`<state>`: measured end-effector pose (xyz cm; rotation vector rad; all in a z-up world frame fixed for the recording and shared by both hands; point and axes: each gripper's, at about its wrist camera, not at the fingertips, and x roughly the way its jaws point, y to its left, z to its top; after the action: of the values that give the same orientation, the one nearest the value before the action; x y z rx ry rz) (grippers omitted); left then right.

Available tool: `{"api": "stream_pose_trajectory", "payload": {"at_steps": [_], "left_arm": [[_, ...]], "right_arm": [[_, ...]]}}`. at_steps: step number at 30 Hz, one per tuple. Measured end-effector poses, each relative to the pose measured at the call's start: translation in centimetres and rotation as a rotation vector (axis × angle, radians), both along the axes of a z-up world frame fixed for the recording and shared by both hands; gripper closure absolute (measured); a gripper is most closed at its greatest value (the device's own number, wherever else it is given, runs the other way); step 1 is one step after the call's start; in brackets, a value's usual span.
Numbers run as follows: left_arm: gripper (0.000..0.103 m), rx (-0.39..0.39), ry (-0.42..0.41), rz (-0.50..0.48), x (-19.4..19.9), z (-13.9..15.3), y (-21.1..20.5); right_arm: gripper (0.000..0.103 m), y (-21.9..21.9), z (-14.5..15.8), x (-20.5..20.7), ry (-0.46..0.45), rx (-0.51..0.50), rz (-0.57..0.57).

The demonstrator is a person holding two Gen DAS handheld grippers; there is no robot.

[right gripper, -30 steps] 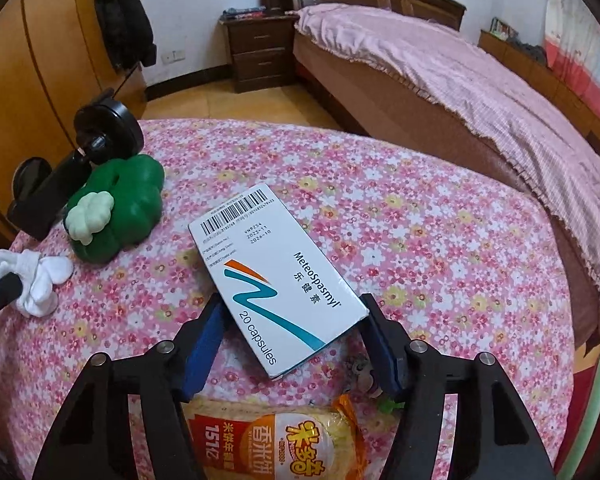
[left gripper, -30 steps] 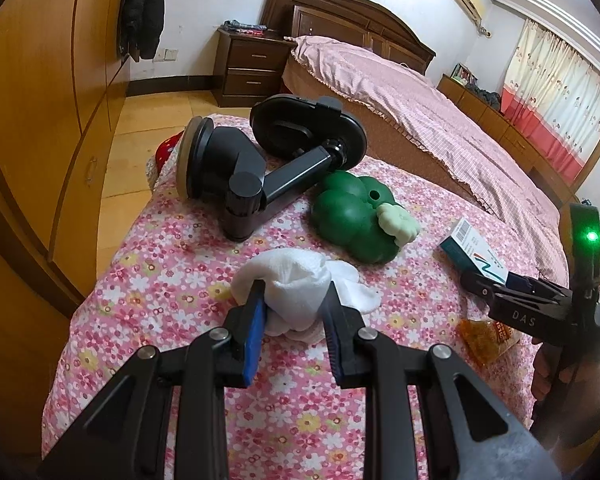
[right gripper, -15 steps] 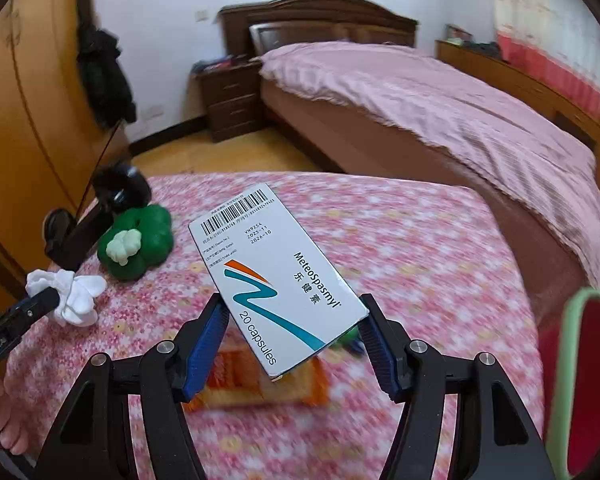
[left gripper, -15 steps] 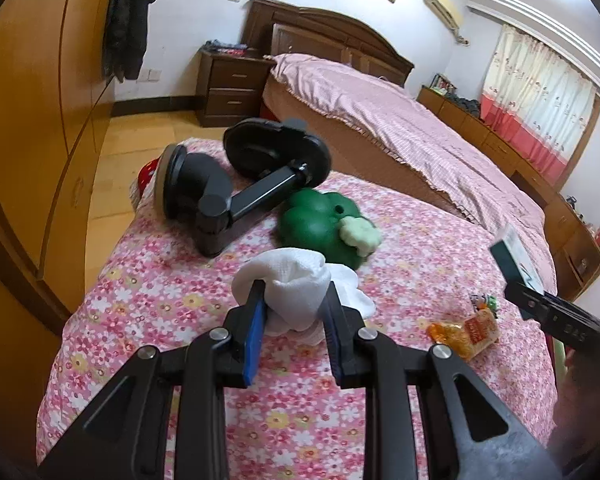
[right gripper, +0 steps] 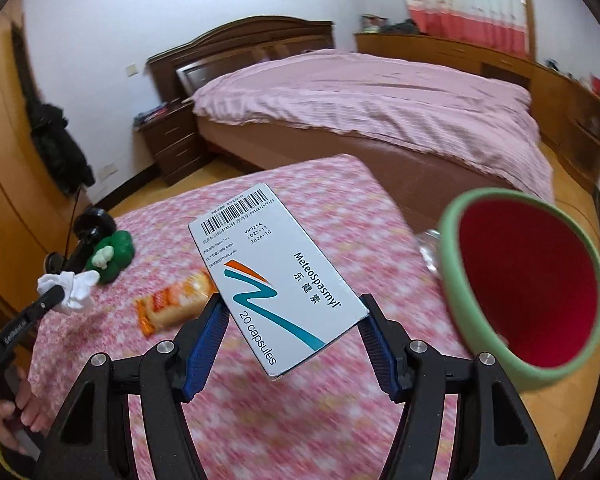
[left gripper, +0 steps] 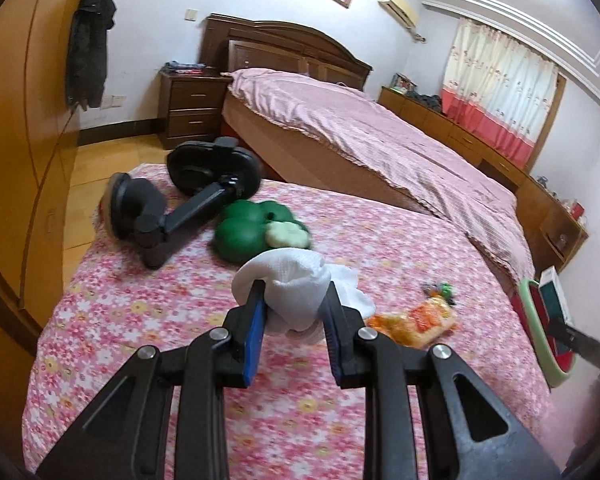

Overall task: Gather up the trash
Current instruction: 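Carry the white cloth and teal box over the red bucket with both tools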

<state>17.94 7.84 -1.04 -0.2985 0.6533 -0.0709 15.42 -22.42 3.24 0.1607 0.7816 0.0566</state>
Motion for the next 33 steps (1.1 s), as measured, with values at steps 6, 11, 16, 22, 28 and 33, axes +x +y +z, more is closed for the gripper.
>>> {"api": "stream_pose_trajectory", "payload": {"at_steps": [6,11,16,22,28,33], "left_arm": [[0.076,-0.002,-0.002,-0.055,-0.7,0.9,-2.4],[0.076,0.003,0.012,-0.13,-0.5,1.5,-5.5],[0.076,0.026,0.021,-0.204,0.1,2.1,-9.8],[0.076,0.014,0.047,-0.322,1.0,2.7,-15.3],[0.076,0.044,0.051,-0.44,1.8,3.6,-21.4],[0.076,0.059,0.058,-0.529,2.2,3.8,-26.0]], "right_arm": [[0.036,-4.2,-0.9,-2.8,0.027,0.031,-0.095],[0.036,-7.5,-1.6,-4.4,0.03,0.028,-0.175],[0.036,-10.7,-1.9,-5.4,0.039,0.026,-0.26],[0.036,-14.5,-2.2,-6.1,0.046,0.051,-0.335],[0.036,-17.4,-2.4,-6.8,0.032,0.093,-0.39],[0.036,-18.6,-2.7,-6.9,0.027,0.113,-0.409]]}}
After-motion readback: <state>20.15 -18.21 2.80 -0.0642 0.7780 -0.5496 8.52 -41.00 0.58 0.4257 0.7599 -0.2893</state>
